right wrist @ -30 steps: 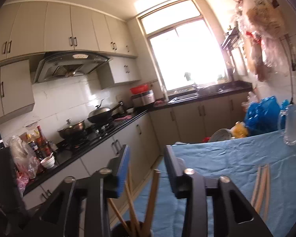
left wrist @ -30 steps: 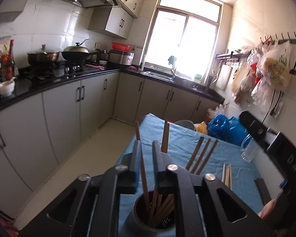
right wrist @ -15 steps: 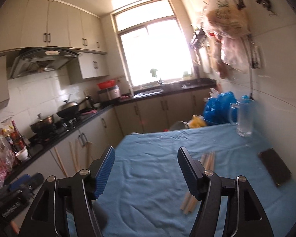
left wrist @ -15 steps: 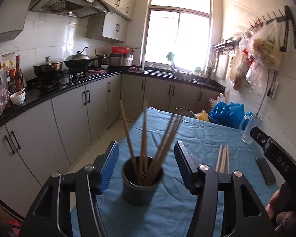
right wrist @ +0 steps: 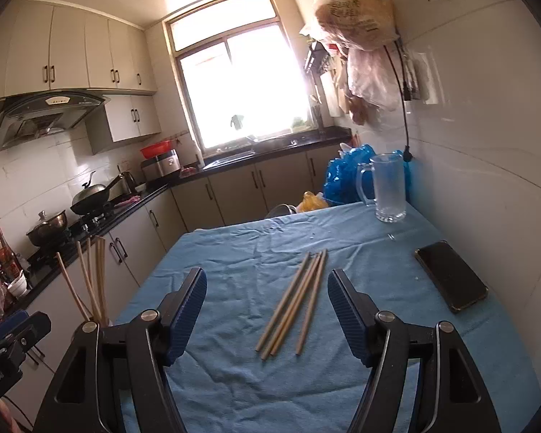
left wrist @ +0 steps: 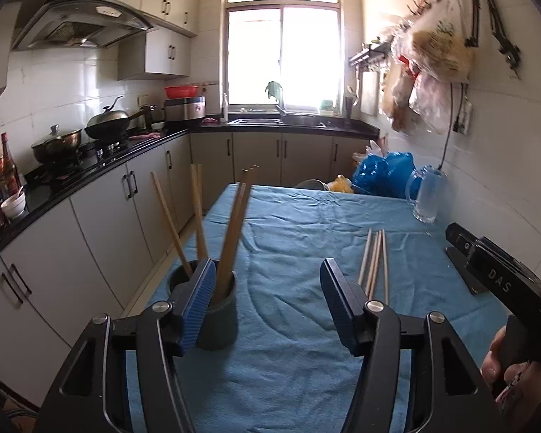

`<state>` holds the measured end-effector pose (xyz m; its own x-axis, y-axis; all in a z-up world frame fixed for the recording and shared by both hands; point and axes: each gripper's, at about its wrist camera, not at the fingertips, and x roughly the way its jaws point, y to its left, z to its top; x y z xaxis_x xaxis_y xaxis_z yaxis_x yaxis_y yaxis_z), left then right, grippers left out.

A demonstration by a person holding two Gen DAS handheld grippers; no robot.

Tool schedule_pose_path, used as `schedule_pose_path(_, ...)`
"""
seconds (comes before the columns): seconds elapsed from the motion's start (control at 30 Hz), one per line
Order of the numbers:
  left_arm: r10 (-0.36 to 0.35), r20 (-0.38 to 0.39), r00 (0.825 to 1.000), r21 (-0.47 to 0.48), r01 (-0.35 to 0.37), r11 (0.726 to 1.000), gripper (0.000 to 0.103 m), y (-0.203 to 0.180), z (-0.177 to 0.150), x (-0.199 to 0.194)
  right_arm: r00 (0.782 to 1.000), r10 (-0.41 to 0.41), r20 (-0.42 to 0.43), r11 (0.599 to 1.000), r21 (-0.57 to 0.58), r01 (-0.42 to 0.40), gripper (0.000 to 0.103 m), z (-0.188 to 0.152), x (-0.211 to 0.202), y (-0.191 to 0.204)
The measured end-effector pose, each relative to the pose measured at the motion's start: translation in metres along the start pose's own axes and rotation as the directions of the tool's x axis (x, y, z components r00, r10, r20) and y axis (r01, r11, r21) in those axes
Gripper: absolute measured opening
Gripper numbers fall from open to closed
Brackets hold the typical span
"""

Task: Organize utensils
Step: 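Move both open grippers back over the remaining chopsticks, then close the left gripper on a chopstick while the right gripper grasps another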

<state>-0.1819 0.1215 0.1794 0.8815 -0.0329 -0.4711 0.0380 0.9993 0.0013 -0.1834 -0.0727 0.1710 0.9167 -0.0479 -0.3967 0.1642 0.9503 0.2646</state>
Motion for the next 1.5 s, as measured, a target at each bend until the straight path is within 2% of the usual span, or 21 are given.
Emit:
schedule_pose_path(0.27,-0.038,-0.065,0.997,0.022,0.040,0.999,0.060,-0.024,-0.004,0.020,0.999,-0.032,-0.031,0.999,0.030,0.033,0.076,-0.008,0.008,-0.029)
schedule_pose_path(0.43,-0.104,-0.138,0.985,0.043,0.111,0.993,0.060,-0.050,-0.012,0.048,0.993,-0.079,-0.090,0.995,0.060,0.085,0.076,-0.015,0.023,-0.063)
schedule_pose_path(0.57,-0.156,-0.225,0.962,0.038,0.168,0.985,0.060,-0.076,-0.018,0.088,0.979,-0.088,-0.182,0.992,0.070,0.102,0.076,-0.021,0.048,-0.093)
schedule_pose_path(0.67,-0.196,-0.290,0.937,0.018,0.211,0.977,0.059,-0.091,-0.017,0.124,0.961,-0.045,-0.273,0.996,0.058,0.064,0.076,-0.025,0.074,-0.103)
schedule_pose_path(0.73,-0.210,-0.331,0.920,-0.001,0.222,0.975,0.053,-0.100,-0.016,0.153,0.942,0.007,-0.337,0.999,0.049,0.010,0.067,-0.028,0.095,-0.105)
schedule_pose_path(0.87,-0.189,-0.384,0.904,0.016,0.211,0.977,0.047,-0.112,-0.012,0.208,0.894,0.085,-0.440,0.996,0.044,-0.074,0.045,-0.034,0.136,-0.100)
schedule_pose_path(0.9,-0.178,-0.398,0.900,0.024,0.204,0.979,0.045,-0.114,-0.011,0.223,0.881,0.098,-0.462,0.995,0.043,-0.089,0.043,-0.035,0.147,-0.098)
schedule_pose_path(0.97,-0.182,-0.427,0.886,0.008,0.206,0.979,0.039,-0.114,-0.011,0.247,0.869,0.111,-0.482,0.994,0.037,-0.107,0.043,-0.036,0.160,-0.095)
schedule_pose_path(1.07,-0.235,-0.469,0.851,-0.050,0.240,0.969,0.039,-0.112,-0.011,0.275,0.857,0.125,-0.501,0.991,0.023,-0.131,0.043,-0.038,0.174,-0.087)
schedule_pose_path(1.2,-0.265,-0.492,0.829,-0.057,0.274,0.960,0.039,-0.120,-0.014,0.296,0.850,0.106,-0.516,0.991,-0.014,-0.133,0.043,-0.044,0.189,-0.077)
schedule_pose_path(1.3,-0.263,-0.507,0.821,-0.037,0.284,0.958,0.038,-0.127,-0.016,0.306,0.846,0.061,-0.529,0.992,-0.064,-0.111,0.043,-0.051,0.196,-0.071)
schedule_pose_path(1.33,-0.254,-0.513,0.820,-0.022,0.283,0.959,0.034,-0.130,-0.017,0.309,0.850,0.051,-0.524,0.991,-0.079,-0.108,0.043,-0.052,0.197,-0.068)
schedule_pose_path(1.4,-0.226,-0.504,0.833,0.027,0.277,0.961,0.032,-0.135,-0.017,0.310,0.856,0.011,-0.517,0.987,-0.132,-0.092,0.043,-0.054,0.197,-0.061)
schedule_pose_path(1.43,-0.217,-0.505,0.835,0.047,0.277,0.960,0.031,-0.138,-0.017,0.311,0.858,-0.003,-0.514,0.986,-0.146,-0.085,0.042,-0.054,0.197,-0.059)
schedule_pose_path(1.5,-0.211,-0.508,0.835,0.062,0.280,0.958,0.022,-0.142,-0.016,0.313,0.862,-0.037,-0.506,0.985,-0.166,-0.056,0.036,-0.054,0.197,-0.058)
